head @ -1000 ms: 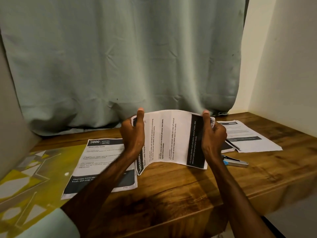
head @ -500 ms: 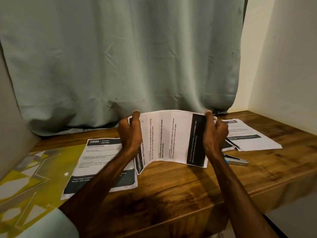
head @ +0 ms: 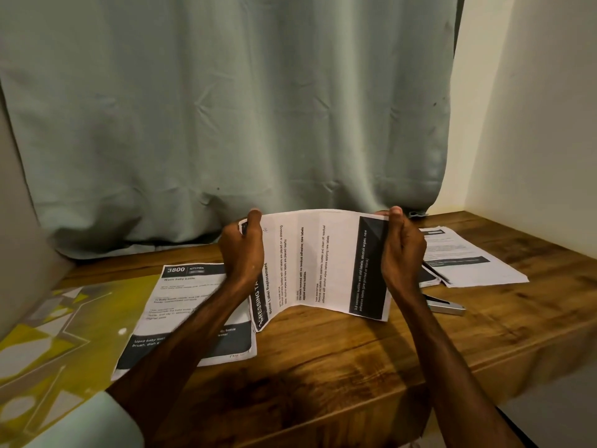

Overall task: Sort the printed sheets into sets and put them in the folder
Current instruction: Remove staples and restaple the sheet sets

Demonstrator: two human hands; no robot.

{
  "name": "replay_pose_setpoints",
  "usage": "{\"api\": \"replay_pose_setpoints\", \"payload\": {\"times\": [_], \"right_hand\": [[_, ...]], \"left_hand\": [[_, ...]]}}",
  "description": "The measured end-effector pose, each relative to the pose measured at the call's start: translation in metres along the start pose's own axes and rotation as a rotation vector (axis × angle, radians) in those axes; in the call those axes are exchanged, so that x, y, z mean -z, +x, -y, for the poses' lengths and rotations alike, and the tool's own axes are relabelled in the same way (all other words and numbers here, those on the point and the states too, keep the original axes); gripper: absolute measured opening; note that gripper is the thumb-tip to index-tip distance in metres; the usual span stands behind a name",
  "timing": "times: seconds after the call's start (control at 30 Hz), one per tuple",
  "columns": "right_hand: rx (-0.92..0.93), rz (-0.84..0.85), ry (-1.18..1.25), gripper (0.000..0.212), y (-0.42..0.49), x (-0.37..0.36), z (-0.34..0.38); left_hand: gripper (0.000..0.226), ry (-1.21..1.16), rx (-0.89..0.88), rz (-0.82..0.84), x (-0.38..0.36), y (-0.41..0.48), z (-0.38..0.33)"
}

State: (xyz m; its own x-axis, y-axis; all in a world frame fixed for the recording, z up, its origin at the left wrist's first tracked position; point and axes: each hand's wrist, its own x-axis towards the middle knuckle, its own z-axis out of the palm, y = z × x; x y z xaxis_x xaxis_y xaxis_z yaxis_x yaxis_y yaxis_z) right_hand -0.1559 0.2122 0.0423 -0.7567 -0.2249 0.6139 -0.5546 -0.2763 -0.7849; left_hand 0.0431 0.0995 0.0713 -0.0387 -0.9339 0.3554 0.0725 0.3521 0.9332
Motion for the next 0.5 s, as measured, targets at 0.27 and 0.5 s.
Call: {"api": "replay_pose_setpoints", "payload": {"times": [0.27, 0.5], "right_hand": [[-0.088, 0.256, 0.077, 0.05, 0.003, 0.019, -0.012], [-0.283, 0.314, -0.014, 0.053, -0.009, 0.023, -0.04]], "left_hand": [[0.035, 0.009, -0.009, 0.017, 0.001, 0.005, 0.002], [0.044, 0.062, -0.022, 0.147, 0.008, 0.005, 0.015]]}}
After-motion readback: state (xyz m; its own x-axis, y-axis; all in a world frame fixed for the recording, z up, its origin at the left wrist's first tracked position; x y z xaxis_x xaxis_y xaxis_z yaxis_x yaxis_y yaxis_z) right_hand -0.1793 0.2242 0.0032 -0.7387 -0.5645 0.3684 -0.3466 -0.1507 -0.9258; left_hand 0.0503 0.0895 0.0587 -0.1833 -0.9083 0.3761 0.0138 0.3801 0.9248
